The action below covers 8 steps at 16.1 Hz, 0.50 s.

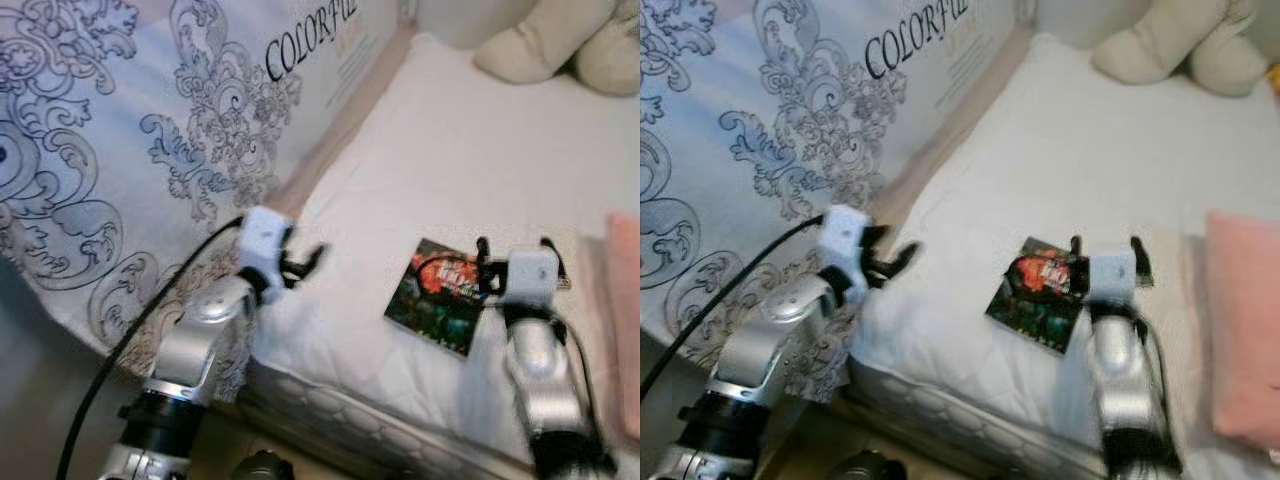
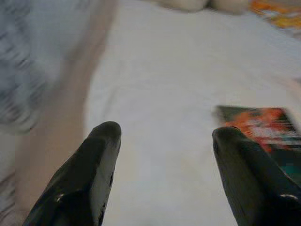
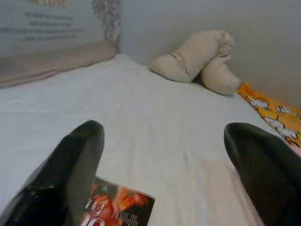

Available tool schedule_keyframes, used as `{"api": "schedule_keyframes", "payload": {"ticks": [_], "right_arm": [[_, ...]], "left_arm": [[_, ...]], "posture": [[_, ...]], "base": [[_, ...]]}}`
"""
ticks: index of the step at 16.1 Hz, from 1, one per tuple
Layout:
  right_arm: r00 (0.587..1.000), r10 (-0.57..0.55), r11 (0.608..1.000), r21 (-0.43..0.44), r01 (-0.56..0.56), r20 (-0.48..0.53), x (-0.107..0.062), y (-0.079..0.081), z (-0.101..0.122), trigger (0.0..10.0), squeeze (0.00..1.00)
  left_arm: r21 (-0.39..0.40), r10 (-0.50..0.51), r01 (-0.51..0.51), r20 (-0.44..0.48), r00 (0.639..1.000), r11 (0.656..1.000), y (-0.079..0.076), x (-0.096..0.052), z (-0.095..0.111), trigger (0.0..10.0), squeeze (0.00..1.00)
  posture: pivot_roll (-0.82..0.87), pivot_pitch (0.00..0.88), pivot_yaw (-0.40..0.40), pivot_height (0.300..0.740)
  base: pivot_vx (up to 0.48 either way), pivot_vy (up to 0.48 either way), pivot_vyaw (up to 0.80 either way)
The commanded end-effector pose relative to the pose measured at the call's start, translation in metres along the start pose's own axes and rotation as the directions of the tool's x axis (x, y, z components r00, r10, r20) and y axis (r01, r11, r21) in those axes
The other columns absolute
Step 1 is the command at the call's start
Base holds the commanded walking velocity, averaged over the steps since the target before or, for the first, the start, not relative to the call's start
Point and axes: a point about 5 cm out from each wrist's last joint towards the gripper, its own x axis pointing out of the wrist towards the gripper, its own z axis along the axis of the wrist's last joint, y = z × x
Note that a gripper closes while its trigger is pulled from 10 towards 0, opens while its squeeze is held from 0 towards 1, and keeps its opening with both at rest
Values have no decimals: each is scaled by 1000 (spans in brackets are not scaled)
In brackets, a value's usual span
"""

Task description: Clean up the room

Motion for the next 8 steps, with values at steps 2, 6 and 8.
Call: {"api": "schedule_keyframes", "payload": {"ticks": [2, 6, 8], "right_arm": [[1000, -26, 998, 49, 27, -12, -20, 7, 1, 10000, 1000], [997, -1, 999, 41, 5, -82, -29, 17, -3, 10000, 1000], [999, 15, 1000, 22, -14, -48, -19, 20, 7, 10000, 1000]], "left_arm": [[95, 82, -84, 20, 996, 992, 8, 6, -3, 10000, 1000], [60, 181, -186, 73, 981, 981, 19, 13, -2, 10000, 1000], [59, 188, -195, 104, 977, 979, 17, 18, 2, 10000, 0]], "posture": [[72, 0, -8, 740], [70, 0, -13, 740], [71, 0, -13, 740]], "base": [[0, 0, 0], [0, 0, -294], [0, 0, -641]]}}
